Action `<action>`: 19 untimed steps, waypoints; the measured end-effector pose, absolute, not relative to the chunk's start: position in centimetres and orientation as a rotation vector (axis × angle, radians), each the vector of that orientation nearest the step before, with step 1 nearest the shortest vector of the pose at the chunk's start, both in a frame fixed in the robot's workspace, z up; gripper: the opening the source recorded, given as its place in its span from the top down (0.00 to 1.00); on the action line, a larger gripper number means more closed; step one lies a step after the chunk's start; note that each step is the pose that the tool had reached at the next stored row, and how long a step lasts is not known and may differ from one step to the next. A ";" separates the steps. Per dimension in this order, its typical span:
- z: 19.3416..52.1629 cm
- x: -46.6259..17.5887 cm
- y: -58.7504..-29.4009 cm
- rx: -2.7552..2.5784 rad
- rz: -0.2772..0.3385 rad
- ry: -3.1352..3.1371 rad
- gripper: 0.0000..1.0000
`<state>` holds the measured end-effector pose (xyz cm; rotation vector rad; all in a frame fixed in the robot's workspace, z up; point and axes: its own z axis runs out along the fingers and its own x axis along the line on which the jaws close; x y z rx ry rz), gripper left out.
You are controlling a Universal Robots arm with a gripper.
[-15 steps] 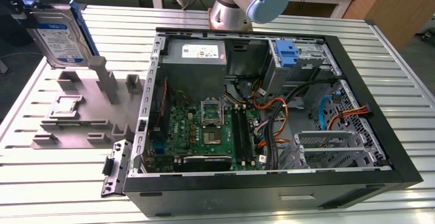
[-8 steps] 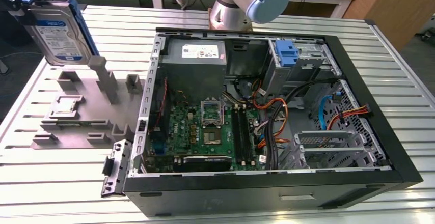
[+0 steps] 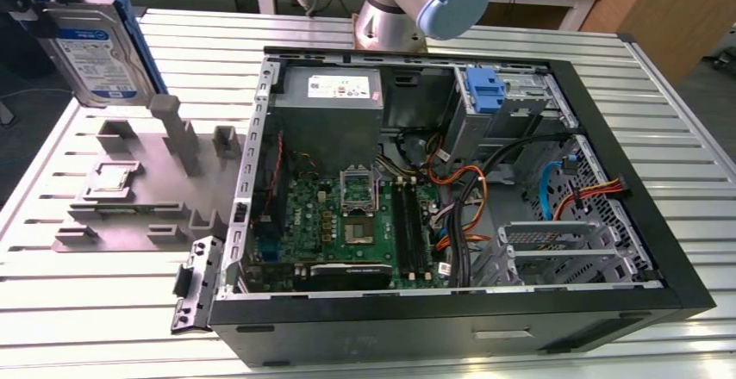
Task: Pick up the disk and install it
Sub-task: 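Reach for the disk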
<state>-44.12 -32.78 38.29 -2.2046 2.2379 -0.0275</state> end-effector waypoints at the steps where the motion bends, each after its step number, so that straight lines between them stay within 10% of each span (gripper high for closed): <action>1: 38.4 -44.1 -32.8 -2.204 -0.028 2.238 0.63; 19: 40.0 -44.1 -32.8 -2.204 -0.028 2.238 0.63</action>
